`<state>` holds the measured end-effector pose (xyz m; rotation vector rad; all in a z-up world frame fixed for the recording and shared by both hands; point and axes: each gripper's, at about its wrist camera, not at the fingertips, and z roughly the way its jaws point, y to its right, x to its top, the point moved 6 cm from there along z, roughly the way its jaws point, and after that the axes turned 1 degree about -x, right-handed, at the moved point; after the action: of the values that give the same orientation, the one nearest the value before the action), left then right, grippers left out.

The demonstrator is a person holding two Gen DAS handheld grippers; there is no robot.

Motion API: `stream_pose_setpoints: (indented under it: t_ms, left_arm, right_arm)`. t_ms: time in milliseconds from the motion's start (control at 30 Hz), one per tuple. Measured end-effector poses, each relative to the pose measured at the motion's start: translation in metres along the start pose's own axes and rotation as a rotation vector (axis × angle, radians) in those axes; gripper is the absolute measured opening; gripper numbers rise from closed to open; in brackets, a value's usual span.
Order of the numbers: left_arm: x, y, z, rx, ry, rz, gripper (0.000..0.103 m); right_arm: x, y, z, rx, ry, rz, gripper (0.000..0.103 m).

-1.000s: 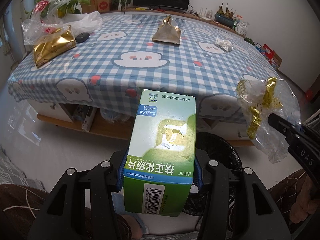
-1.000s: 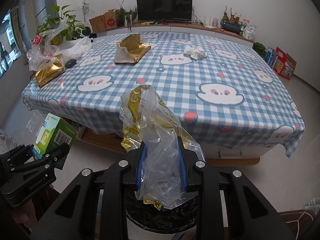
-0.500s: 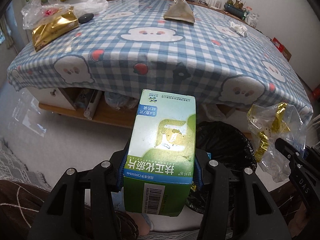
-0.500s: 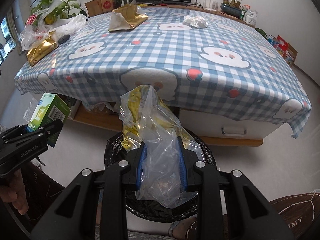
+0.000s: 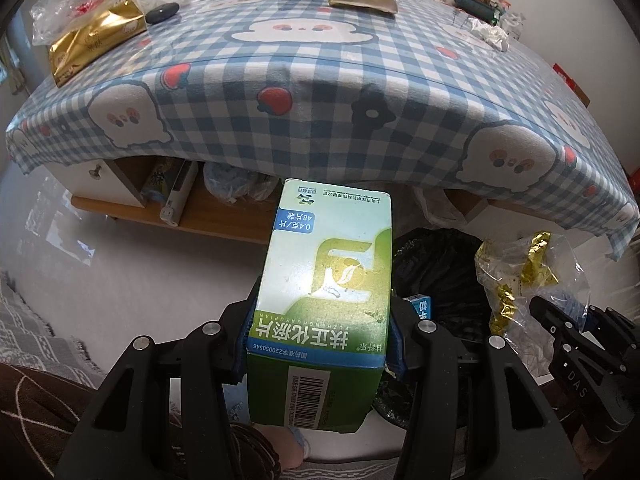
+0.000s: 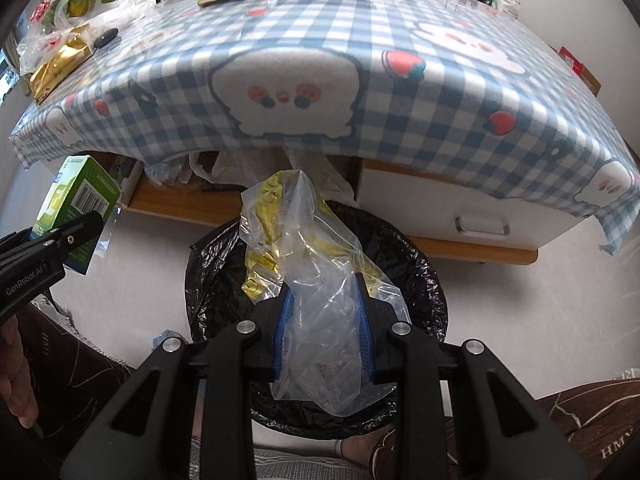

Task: Collect trash
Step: 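Lift and carry the green box and plastic bag over the black trash bin, then open the right tool dropping the plastic bag while the left tool drops the green box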

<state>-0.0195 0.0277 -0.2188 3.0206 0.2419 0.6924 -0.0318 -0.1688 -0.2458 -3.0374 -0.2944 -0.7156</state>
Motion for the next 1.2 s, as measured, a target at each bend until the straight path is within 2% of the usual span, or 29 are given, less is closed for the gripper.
stream_pose_setpoints:
  t_ms: [333,533,700,867,967,1200]
  left_arm:
    - [-0.001,0.003,0.016,0.001,-0.027,0.007,0.05]
    - [-0.005,0.005,0.028,0.002,-0.047,0.012,0.05]
    - [-0.005,0.009,0.031,-0.009,-0.048,0.018,0.05]
    - [-0.005,0.011,0.032,-0.019,-0.052,0.009,0.05]
    - [-0.005,0.018,0.032,-0.031,-0.058,-0.006,0.05]
    - [-0.006,0.05,0.032,-0.053,-0.06,0.036,0.05]
  right_arm:
    - [-0.005,-0.008,0.02,0.013,-0.031,-0.004,0.027]
    - [-0.005,-0.007,0.024,0.002,-0.036,0.0,0.035]
    - [-0.004,-0.004,0.025,-0.004,-0.034,0.01,0.049]
    - [0.0,0.006,0.021,-0.012,-0.022,0.03,0.068]
    - [0.003,0.014,0.02,-0.017,-0.023,0.046,0.074]
    - [-0.002,0.045,0.023,-0.047,-0.042,0.08,0.085]
